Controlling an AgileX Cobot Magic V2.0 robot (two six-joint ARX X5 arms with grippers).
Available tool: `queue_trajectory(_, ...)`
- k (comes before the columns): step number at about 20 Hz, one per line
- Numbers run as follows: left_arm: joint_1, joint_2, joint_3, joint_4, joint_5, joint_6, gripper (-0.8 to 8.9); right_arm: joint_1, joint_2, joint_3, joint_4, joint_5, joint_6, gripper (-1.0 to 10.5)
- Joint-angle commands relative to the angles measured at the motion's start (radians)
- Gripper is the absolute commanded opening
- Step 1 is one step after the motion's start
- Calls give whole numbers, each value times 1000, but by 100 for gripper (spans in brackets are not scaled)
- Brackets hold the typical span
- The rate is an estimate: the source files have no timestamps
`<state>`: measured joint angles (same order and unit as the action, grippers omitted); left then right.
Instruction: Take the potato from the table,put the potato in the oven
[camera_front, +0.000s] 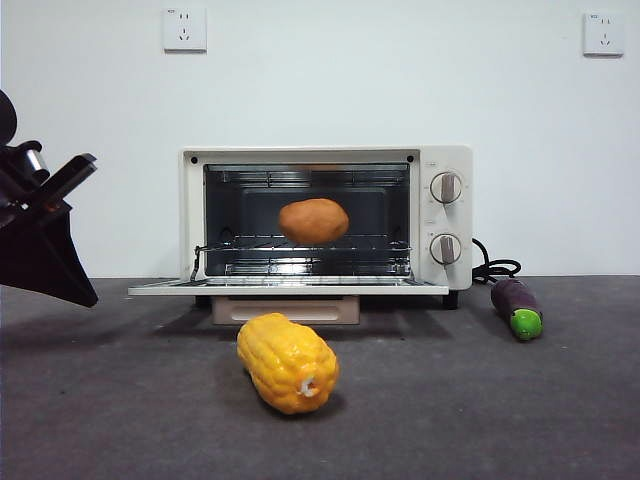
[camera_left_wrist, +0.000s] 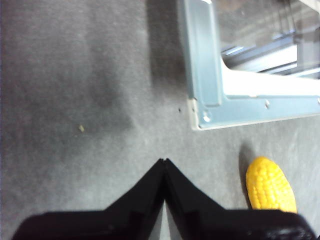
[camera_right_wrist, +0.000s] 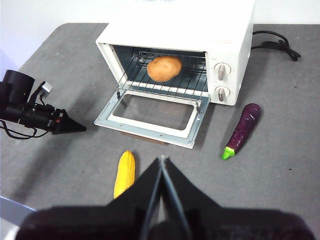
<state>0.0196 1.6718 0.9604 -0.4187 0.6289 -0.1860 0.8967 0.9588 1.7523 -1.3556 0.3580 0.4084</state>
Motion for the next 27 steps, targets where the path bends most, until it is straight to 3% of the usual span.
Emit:
queue_trajectory(1, 3, 12, -6, 24, 8, -34, -8, 1, -2, -2, -22, -2, 11, 0)
queue_trajectory(18, -47, 51, 8, 121, 1, -204, -7, 1, -2, -2, -22, -3, 11, 0)
queue_trajectory(27, -63, 101, 18, 156, -2, -265, -7, 1, -1, -2, -22, -47, 29, 1)
